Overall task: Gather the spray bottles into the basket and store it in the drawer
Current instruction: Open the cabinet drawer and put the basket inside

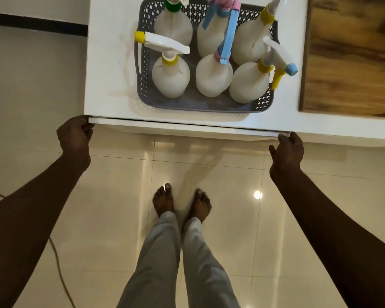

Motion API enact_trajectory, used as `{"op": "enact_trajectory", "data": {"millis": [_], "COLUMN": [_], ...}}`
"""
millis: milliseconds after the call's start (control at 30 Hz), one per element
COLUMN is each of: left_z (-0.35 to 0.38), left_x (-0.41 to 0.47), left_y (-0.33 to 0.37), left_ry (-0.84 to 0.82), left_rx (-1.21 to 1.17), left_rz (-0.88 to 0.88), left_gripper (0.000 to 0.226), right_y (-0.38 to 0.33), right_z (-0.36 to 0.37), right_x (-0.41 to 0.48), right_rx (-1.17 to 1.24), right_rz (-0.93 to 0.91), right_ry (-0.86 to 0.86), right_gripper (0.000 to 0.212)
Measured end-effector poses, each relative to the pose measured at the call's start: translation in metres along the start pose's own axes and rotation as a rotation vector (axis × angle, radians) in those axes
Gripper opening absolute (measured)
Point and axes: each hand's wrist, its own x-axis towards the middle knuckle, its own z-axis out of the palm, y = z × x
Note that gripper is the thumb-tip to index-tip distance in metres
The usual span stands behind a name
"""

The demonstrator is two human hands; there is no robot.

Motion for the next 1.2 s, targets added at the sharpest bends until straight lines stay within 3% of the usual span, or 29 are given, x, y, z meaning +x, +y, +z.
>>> {"op": "enact_trajectory", "data": {"millis": [67, 200, 400, 967, 1200], "left_z": [-0.009, -0.031, -0.07, -0.163, -0.182], "left_x": [-0.004, -0.019, -0.052, -0.132, -0.149], "left_y": [-0.01, -0.037, -0.065, -0.119, -0.125], "left_ry": [-0.003, 0.007, 0.007, 0.076, 0.055], "left_rx": [0.039, 0.115, 0.095, 0.041, 0.141], "left_rz": [0.058, 0.148, 0.097, -0.181, -0.195], "left_gripper": [0.009, 0.031, 0.038, 0.044, 0.04], "right_y": [0.003, 0.023, 0.065, 0.132, 0.147], "right_z": [-0.007, -0.028, -0.064, -0.141, -0.159], "right_x": [0.002, -0.005, -0.033, -0.103, -0.113], "right_rx": [-0.091, -0.312, -0.471, -0.561, -0.6], "right_rz": [-0.014, -0.088, -0.104, 0.073, 0.113], "right_ry": [-0.011, 0.059, 0.101, 0.184, 0.207], "right_gripper": [0.054, 0.051, 0.053, 0.054, 0.048]}}
